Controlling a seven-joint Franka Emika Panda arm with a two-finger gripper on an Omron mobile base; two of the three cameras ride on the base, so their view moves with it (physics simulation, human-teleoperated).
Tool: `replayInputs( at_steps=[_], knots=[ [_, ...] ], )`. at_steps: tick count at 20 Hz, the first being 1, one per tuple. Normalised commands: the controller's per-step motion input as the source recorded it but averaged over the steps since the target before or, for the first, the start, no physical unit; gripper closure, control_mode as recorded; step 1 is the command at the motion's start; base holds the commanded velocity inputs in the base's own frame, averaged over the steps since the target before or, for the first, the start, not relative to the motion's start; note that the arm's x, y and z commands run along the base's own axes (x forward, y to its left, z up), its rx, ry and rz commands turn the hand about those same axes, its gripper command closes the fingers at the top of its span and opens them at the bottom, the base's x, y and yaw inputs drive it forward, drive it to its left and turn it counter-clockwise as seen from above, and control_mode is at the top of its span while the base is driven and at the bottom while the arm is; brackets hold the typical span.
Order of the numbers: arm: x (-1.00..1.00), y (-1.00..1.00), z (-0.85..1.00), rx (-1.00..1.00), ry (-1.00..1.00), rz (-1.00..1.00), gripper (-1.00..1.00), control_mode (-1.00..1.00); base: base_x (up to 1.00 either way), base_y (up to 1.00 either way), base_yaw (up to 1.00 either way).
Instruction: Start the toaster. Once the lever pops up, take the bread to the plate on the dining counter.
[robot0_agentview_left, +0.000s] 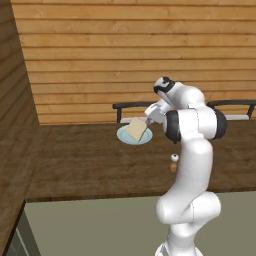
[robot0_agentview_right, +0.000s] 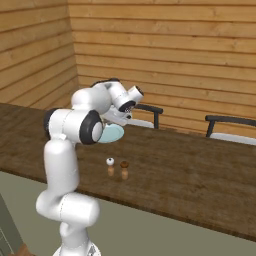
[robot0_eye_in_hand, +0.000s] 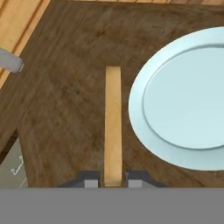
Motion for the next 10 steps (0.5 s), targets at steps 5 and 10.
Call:
replayInputs(
  at_steps=[5,10],
  knots=[
    [0.27,-0.09,-0.12,0.00,0.04,0.00,1.00,-1.00,0.00,0.00,0.00],
    [0.29,-0.04,-0.13,0.00,0.05,0.00,1.00,-1.00,0.00,0.00,0.00]
  ],
)
